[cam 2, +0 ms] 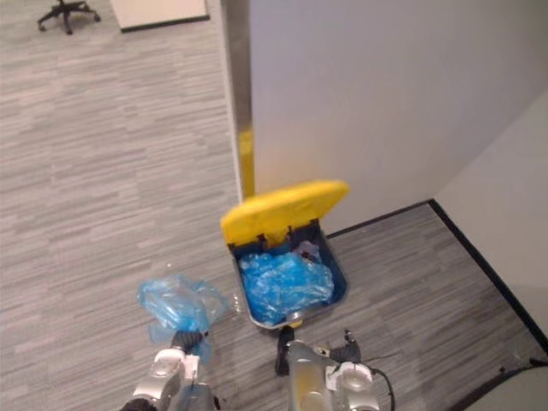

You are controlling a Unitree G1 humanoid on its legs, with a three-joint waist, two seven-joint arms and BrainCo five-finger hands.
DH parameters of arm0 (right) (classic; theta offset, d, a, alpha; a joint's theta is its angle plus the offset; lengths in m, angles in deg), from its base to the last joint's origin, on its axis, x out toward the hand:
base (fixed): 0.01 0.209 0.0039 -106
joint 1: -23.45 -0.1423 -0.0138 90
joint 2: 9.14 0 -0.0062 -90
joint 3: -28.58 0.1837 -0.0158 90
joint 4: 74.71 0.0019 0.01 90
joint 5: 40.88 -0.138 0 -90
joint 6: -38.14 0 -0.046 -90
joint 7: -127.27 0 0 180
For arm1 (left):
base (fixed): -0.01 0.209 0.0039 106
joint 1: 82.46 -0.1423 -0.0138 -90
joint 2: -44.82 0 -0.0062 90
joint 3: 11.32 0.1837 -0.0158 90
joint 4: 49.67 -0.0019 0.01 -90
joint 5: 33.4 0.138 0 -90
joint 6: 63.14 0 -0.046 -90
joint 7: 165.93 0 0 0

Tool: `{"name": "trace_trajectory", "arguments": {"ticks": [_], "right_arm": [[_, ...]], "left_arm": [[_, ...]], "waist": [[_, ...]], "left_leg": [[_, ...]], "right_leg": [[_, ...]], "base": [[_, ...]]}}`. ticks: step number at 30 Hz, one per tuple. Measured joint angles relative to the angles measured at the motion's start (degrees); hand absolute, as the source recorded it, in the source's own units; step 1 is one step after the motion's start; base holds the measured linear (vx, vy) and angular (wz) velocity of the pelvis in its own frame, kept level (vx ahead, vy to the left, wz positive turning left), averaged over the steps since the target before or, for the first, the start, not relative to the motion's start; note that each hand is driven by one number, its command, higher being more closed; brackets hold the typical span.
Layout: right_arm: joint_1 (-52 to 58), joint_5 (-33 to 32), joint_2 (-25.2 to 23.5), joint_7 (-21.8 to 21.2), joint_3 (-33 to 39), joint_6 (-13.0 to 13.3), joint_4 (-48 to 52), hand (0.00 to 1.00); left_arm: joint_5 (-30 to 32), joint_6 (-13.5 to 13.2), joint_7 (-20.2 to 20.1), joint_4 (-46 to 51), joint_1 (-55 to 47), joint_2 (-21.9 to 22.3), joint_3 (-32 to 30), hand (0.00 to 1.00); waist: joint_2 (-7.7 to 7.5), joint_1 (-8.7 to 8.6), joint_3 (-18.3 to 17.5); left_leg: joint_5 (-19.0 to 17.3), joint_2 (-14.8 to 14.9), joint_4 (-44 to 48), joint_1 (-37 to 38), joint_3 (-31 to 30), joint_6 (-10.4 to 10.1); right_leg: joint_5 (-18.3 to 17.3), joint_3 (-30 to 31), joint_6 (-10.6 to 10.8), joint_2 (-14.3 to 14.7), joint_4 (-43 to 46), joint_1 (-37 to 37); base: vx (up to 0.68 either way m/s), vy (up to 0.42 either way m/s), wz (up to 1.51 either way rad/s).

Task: Gather rubbish on tea table into small bin, then transfer packed bag to large trash can.

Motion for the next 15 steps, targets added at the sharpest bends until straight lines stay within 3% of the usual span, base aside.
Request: {"name": "trace_trajectory", "arguments": {"ticks": [6, 9, 14, 15], "right_arm": [[-4.3, 2.1, -0.1, -1.0, -9.1, -0.1, -0.1, 0.00], [-10.0, 2.0, 0.5, -0.9, -10.2, -0.1, 1.0, 0.00], [-19.7, -0.8, 6.5, 0.0, -11.0, 0.5, 6.1, 0.00], [-22.4, -1.6, 8.5, 0.4, -11.0, 0.5, 6.3, 0.00]], "left_arm": [[0.6, -0.3, -0.3, 0.1, 1.7, 0.0, 0.1, 1.00], [1.0, -1.1, -0.3, 0.6, 2.8, -0.7, 0.2, 1.00], [-0.9, -1.2, 0.0, 6.3, 4.5, -3.6, 3.0, 1.00], [-1.7, -1.5, 0.0, 8.5, 4.6, -4.5, 3.3, 1.00]], "waist": [[-0.33, 0.21, -1.7], [-0.63, 0.45, -1.9], [-0.74, 1.57, -1.4], [-0.83, 1.70, -1.3]], "left_leg": [[4.6, -0.5, -3.2, -3.8, -1.9, -1.2], [6.3, -0.7, -4.5, -6.2, -2.9, -1.9], [7.6, 0.1, -2.5, -12.7, -4.6, -1.1], [7.6, 0.6, -1.8, -13.9, -4.7, -1.0]], "right_leg": [[-0.2, -0.3, 0.0, -1.2, -1.5, -2.3], [0.4, -1.0, -0.9, -1.6, -2.3, -4.1], [4.4, -2.8, -1.1, -0.9, -6.6, -6.2], [5.3, -3.2, 0.1, -0.5, -7.4, -6.2]], "base": [[0.11, -0.010, 0.32], [0.00, -0.056, 0.23], [-0.10, -0.074, 0.19], [-0.16, -0.068, 0.23]]}}
